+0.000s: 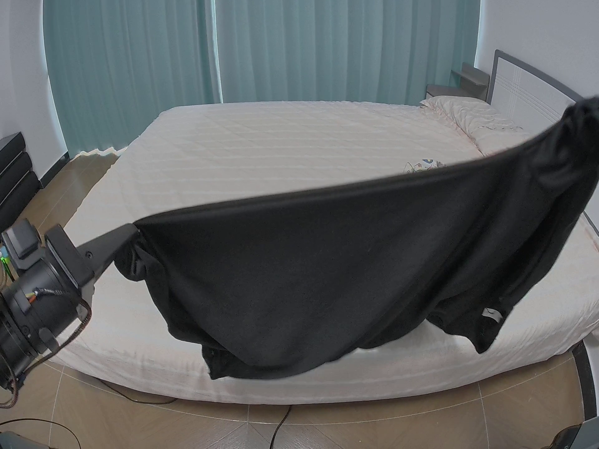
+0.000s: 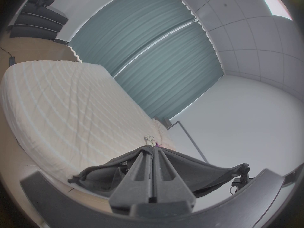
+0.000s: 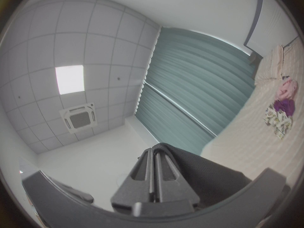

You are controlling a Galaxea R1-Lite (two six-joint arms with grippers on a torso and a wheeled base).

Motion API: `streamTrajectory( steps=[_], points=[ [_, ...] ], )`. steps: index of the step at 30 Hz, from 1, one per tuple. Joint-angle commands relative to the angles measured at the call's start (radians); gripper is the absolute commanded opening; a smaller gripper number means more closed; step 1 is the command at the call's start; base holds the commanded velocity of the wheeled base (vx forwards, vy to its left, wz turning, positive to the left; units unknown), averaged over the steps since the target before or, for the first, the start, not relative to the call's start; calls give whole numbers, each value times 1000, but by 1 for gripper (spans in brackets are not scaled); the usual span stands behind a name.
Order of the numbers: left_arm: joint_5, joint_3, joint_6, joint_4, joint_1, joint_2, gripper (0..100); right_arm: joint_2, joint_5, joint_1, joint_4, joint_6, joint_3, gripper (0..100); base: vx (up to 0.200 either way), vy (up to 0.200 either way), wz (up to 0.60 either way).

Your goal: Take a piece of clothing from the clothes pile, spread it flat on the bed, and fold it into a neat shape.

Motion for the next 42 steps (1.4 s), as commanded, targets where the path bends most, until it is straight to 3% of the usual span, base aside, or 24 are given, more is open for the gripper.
streamTrajectory(
  steps=[1, 8, 17, 29, 35, 42],
  points=[
    [13, -130, 3, 58, 62, -60, 0, 77, 1, -80, 47, 68, -229, 0, 0, 0, 0],
    [8, -159, 3, 58, 110, 92, 0, 393, 85, -281, 71, 97, -394, 0, 0, 0, 0],
    [4, -173, -11, 47, 110, 271, 0, 669, 107, -371, -8, 98, -407, 0, 0, 0, 0],
    [-29, -227, -69, 46, 139, 375, 0, 715, 113, -368, -25, 92, -451, 0, 0, 0, 0],
    [-65, -291, -69, 46, 199, 424, 0, 735, 107, -368, -27, 92, -450, 0, 200, 0, 0],
    [-70, -349, -67, 43, 207, 500, 0, 761, 112, -374, -27, 92, -462, 0, 200, 0, 0]
  ],
)
